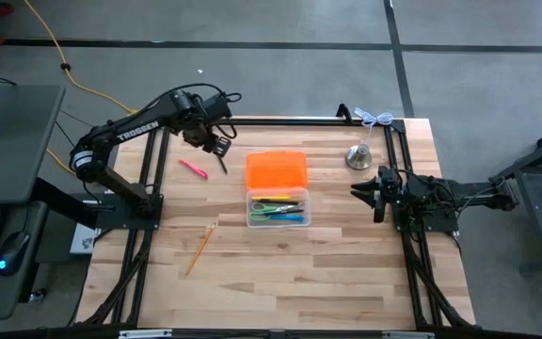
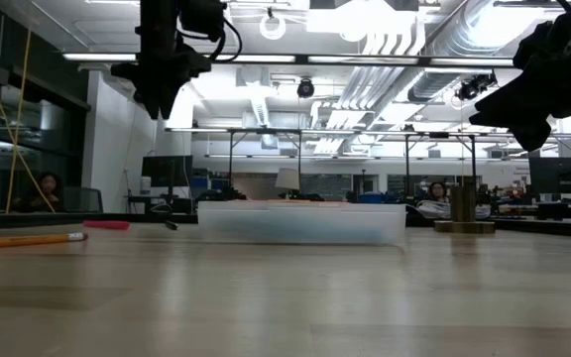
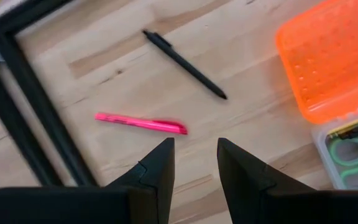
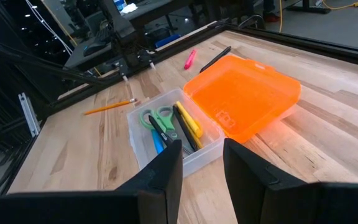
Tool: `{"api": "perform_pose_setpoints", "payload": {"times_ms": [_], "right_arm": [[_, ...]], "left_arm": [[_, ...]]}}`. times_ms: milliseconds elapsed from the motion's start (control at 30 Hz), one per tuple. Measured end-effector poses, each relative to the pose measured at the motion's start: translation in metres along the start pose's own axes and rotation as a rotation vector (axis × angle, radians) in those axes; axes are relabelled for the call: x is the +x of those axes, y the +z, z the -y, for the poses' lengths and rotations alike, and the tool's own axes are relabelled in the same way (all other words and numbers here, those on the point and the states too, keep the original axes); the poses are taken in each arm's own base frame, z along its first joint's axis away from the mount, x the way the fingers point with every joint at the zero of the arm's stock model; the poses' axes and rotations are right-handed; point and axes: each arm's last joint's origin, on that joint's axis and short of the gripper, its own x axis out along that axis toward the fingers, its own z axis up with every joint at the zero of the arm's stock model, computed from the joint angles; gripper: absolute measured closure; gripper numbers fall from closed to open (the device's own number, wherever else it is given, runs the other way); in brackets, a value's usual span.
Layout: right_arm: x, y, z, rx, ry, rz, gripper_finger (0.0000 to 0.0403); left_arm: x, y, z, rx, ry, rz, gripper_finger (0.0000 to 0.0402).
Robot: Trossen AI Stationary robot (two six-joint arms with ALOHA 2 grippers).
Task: Pick & place school supplies into a supply box
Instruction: Put the black pen into the orange supply box
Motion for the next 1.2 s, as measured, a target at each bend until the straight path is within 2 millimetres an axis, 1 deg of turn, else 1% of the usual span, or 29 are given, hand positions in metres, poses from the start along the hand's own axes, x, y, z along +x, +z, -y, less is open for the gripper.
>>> {"api": "perform_pose_setpoints", "payload": {"times_ms": [100,200,467,633,933,1067,1200], "right_arm": [[0.000,0.000,0.000,-0.029,0.002,-0.001,0.0308],[0.000,0.000,0.000,-0.052,0.004,-0.002,0.0308],[0.000,0.000,0.000,-0.052,0.007,-0.003,0.0308],[0.000,0.000,0.000,-0.052,0.007,-0.003,0.0308],[0.000,0.000,0.000,-0.063,0.006,-0.003,0.0308],[0.000,0.000,0.000,-0.063,0.001,0.000,0.0308],[0.000,0.000,0.000,-0.063,0.001,0.000,0.0308]], "left_arm": [[0.009,0.000,0.002,-0.005,-0.024,-0.008,0.0252],[0.019,0.001,-0.003,-0.029,-0.039,-0.035,0.0252],[0.054,0.009,-0.021,-0.144,-0.090,-0.068,0.0252],[0.070,0.011,-0.031,-0.212,-0.107,-0.074,0.0252],[0.085,0.019,-0.040,-0.329,-0.156,-0.018,0.0252],[0.091,0.022,-0.038,-0.367,-0.182,0.021,0.0252],[0.098,0.023,-0.037,-0.381,-0.172,-0.005,0.0252]]}}
